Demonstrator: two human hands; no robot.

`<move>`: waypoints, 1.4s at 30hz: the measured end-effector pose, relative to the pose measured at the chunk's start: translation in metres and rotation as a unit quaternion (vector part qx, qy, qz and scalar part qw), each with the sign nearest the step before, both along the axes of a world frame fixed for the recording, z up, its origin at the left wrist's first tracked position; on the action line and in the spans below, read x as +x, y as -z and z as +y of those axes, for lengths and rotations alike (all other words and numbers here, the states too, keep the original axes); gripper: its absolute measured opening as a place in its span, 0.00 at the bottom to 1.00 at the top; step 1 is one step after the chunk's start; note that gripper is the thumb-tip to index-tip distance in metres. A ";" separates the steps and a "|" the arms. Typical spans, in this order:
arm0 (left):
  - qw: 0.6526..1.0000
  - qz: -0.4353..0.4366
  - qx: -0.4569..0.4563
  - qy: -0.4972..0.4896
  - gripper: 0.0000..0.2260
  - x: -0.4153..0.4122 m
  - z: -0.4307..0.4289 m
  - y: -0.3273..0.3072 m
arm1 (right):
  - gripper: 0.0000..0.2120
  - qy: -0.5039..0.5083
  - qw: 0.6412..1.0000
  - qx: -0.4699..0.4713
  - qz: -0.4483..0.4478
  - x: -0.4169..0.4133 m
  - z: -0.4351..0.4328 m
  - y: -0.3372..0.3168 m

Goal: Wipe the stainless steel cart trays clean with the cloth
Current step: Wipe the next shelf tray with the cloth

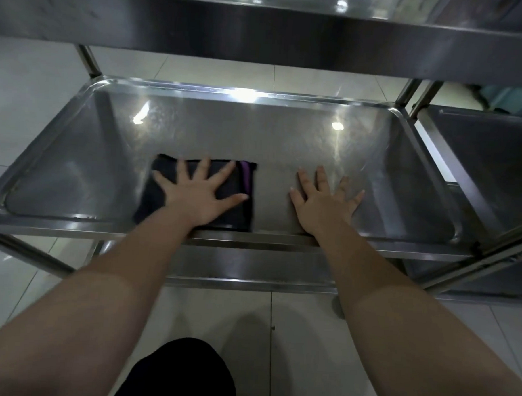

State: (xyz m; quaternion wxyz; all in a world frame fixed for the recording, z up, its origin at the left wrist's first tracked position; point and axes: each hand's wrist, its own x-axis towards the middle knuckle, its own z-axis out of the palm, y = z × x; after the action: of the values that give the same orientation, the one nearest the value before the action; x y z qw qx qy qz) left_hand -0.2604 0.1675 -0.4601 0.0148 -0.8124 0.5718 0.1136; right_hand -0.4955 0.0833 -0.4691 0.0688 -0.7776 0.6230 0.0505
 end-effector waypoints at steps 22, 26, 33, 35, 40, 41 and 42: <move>0.996 -0.012 -0.013 0.087 0.39 -0.034 -0.002 0.002 | 0.32 -0.005 1.000 0.018 0.006 -0.007 -0.001 0.000; 1.000 -0.008 -0.013 0.016 0.38 0.053 0.032 0.003 | 0.31 -0.013 1.000 0.023 -0.001 -0.004 0.000 -0.003; 0.999 0.006 0.008 -0.030 0.37 0.095 0.050 -0.002 | 0.29 -0.060 0.994 -0.036 -0.083 0.060 0.012 -0.019; 0.999 0.012 -0.005 -0.030 0.37 0.096 0.050 0.000 | 0.28 -0.124 0.981 -0.022 -0.145 0.120 0.024 -0.024; 0.999 0.016 -0.024 -0.028 0.39 0.105 0.059 0.002 | 0.26 -0.128 0.984 -0.019 -0.122 0.176 0.046 -0.007; 0.999 0.016 -0.023 -0.032 0.40 0.115 0.064 0.002 | 0.26 -0.131 0.985 -0.029 -0.104 0.174 0.047 -0.004; 0.999 0.019 -0.020 -0.042 0.40 0.130 0.070 0.002 | 0.27 -0.137 0.986 -0.025 -0.090 0.172 0.046 -0.001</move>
State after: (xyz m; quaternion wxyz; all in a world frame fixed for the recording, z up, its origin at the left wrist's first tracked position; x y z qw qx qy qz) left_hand -0.1309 0.2371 -0.4616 -0.0170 -0.8336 0.5393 0.1179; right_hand -0.3235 0.1291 -0.4680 0.0970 -0.8586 0.5027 -0.0264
